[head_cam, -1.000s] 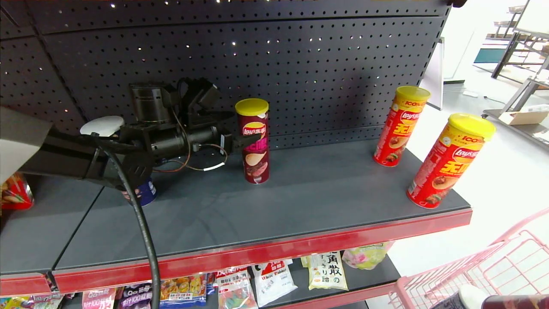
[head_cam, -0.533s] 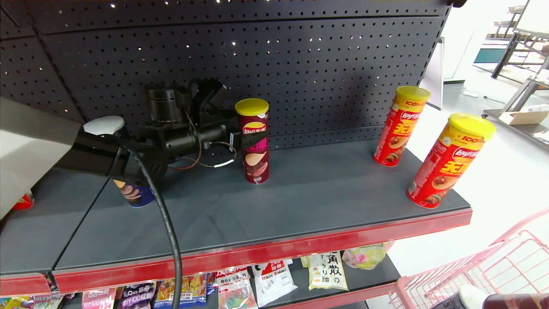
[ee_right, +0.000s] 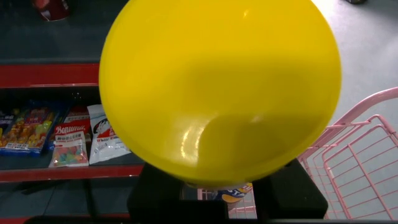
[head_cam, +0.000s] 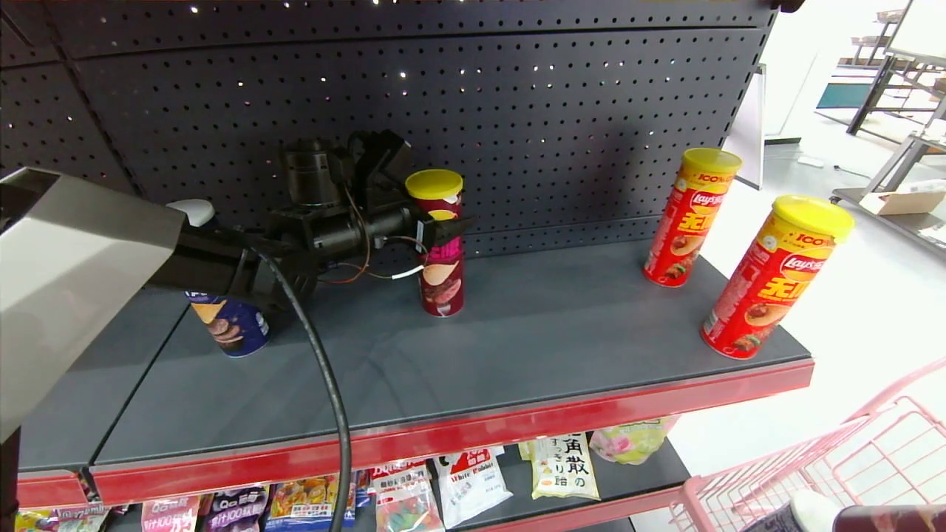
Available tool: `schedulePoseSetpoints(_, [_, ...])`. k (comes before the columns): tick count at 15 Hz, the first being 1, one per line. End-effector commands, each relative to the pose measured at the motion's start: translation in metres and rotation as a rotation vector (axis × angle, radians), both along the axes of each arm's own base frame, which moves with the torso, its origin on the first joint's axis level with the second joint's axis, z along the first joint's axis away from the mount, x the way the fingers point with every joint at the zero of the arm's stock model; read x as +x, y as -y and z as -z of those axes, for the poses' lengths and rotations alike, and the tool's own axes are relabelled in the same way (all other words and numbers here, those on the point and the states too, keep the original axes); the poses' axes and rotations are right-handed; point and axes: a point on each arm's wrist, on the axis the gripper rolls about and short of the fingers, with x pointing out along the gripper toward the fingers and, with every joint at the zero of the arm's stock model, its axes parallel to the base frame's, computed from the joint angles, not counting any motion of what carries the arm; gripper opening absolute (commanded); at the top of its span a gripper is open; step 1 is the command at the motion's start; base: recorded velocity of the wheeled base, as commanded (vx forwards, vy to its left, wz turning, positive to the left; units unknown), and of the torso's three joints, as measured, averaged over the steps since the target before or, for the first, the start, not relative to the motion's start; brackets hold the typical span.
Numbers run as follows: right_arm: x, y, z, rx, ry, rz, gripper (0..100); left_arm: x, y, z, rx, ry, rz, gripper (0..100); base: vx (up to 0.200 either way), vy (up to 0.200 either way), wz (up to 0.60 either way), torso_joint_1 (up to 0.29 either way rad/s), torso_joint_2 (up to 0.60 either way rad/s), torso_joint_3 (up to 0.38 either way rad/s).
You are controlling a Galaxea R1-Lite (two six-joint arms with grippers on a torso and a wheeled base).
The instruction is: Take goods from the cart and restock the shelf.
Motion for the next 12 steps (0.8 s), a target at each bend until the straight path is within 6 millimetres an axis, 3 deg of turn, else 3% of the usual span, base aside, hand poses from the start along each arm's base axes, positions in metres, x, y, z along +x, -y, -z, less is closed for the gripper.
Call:
schedulePoseSetpoints(1, [0.000,0.000,0.000,-0.001,-0.001,-0.001,0,0.002,0.002,0.000,-0.001,0.003,0.003,0,0.000,0.000,0.00,0.000,0.00,0.000])
schedulePoseSetpoints(5, [0.000,0.000,0.000,0.000,0.000,-0.001,0,-0.010,0.007,-0.009,-0.019,-0.003,0.028,0,0.000,0.000,0.00,0.000,0.00,0.000])
schedulePoseSetpoints(7, [0.000,0.000,0.000,0.000,0.000,-0.001,0,-0.031,0.008,-0.022,-0.072,-0.054,0.046,0,0.000,0.000,0.00,0.000,0.00,0.000])
schedulePoseSetpoints(12, [0.000,0.000,0.000,0.000,0.002,-0.004,0,-0.092,-0.010,-0.019,-0.064,-0.160,0.059,0,0.000,0.000,0.00,0.000,0.00,0.000])
